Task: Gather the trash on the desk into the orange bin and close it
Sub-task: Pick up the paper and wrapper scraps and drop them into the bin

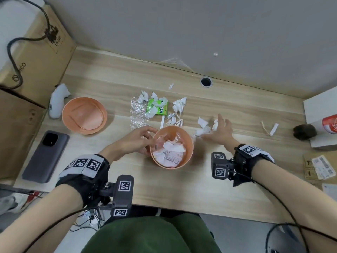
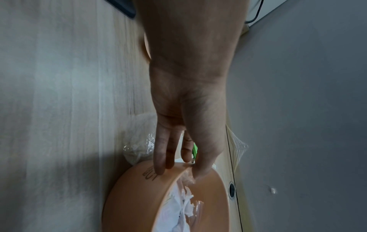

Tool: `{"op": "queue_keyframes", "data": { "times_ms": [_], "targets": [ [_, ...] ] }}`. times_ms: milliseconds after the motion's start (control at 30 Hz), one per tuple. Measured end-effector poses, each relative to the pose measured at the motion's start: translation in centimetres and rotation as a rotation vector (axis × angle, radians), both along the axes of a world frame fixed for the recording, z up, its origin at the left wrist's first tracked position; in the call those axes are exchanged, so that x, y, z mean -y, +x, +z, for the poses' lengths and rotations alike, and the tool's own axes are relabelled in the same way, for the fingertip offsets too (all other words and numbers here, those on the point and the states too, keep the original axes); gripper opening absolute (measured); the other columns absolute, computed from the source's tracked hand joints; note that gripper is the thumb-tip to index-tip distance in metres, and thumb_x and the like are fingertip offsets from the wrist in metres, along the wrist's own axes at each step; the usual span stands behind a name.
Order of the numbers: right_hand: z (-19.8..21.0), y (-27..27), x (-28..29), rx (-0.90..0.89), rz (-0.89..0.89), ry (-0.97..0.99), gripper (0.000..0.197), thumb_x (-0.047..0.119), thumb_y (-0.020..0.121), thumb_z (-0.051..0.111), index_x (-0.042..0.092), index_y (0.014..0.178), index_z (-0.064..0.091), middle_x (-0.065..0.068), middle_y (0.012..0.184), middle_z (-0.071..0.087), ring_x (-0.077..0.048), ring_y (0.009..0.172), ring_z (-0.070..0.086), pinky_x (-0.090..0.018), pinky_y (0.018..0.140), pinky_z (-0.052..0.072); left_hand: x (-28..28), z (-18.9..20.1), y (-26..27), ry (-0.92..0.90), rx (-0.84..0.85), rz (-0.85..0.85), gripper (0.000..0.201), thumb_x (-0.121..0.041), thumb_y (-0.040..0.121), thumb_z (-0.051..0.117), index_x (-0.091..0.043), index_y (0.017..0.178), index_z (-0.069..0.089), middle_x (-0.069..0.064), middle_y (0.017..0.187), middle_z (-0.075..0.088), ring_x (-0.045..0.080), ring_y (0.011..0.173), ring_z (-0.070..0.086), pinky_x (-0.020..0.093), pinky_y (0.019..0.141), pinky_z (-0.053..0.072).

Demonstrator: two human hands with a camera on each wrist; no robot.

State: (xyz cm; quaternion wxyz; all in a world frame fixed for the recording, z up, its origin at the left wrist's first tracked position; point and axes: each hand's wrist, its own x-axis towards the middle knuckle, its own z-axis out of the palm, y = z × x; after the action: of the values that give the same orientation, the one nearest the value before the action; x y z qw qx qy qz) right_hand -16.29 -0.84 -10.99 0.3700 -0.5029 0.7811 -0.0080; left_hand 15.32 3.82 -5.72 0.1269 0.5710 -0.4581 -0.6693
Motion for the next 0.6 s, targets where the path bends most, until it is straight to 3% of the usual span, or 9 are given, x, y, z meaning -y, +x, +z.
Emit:
{"op": "queue_keyframes", "data": {
  "times_ms": [67,200,333,433,500,567,600],
  "targets": [
    [-0.9,0.8,0.4,-0.060,0.052,-0.037,0.107,0.039,0.066,0.082,0.027,0.148,0.014,-0.017,0.153,0.012,-0.038,0.141,0.013,-0.053,0.111,0.022,-0.2,0.0,0.2,0.001,0.009,0.011,0.036,-0.023,0.086,0.072,-0.024,0.119,0.061,0.010,0.099,0.058,0.031,0.100,0.068,0.042,0.084,0.060],
    [-2.2,2.3,0.2,-0.021,0.225,-0.203,0.054,0.027,0.078,0.067,0.010,0.126,0.051,-0.023,0.130,0.039,-0.038,0.123,0.037,-0.034,0.099,0.029,-0.3,-0.1,0.3,0.005,0.019,0.041,0.034,-0.021,0.086,0.072,-0.025,0.118,0.061,0.010,0.101,0.058,0.025,0.093,0.069,0.040,0.083,0.060],
    [-2.2,3.2,-1.3,0.003,0.355,-0.239,0.026,0.002,0.085,0.053,-0.001,0.108,0.063,-0.028,0.112,0.056,-0.040,0.107,0.053,-0.034,0.086,0.038,-0.4,-0.2,0.0,0.012,0.015,0.057,0.036,-0.022,0.085,0.073,-0.024,0.119,0.060,0.009,0.101,0.059,0.032,0.099,0.068,0.043,0.084,0.060],
    [-0.3,2.8,-0.9,0.155,0.159,-0.313,0.015,0.009,0.088,0.055,0.005,0.098,0.065,-0.018,0.092,0.067,-0.031,0.087,0.060,-0.029,0.073,0.038,-0.2,-0.2,-0.5,0.015,-0.007,0.060,0.039,-0.023,0.085,0.074,-0.024,0.121,0.060,0.009,0.099,0.058,0.033,0.101,0.068,0.045,0.084,0.060],
    [2.4,3.1,-0.2,0.349,-0.005,-0.385,0.008,0.015,0.087,0.057,0.012,0.093,0.063,-0.008,0.077,0.064,-0.023,0.069,0.057,-0.031,0.065,0.041,0.1,-0.1,-1.3,0.012,-0.023,0.055,0.040,-0.022,0.086,0.072,-0.022,0.123,0.058,0.009,0.099,0.059,0.029,0.095,0.070,0.041,0.082,0.061],
    [5.6,3.9,0.1,0.542,-0.054,-0.452,0.007,0.015,0.086,0.059,0.014,0.092,0.062,0.000,0.075,0.062,-0.017,0.067,0.058,-0.038,0.066,0.051,0.4,0.1,-2.3,0.005,-0.044,0.051,0.039,-0.022,0.088,0.070,-0.020,0.124,0.056,0.009,0.096,0.061,0.020,0.087,0.070,0.033,0.075,0.061],
    [7.1,4.4,0.0,0.589,-0.003,-0.469,0.008,0.014,0.086,0.060,0.016,0.093,0.063,0.005,0.077,0.062,-0.014,0.070,0.059,-0.037,0.071,0.053,0.6,0.2,-2.9,0.000,-0.051,0.048,0.038,-0.023,0.089,0.069,-0.020,0.124,0.056,0.010,0.095,0.062,0.018,0.085,0.070,0.030,0.072,0.061]
  ]
}}
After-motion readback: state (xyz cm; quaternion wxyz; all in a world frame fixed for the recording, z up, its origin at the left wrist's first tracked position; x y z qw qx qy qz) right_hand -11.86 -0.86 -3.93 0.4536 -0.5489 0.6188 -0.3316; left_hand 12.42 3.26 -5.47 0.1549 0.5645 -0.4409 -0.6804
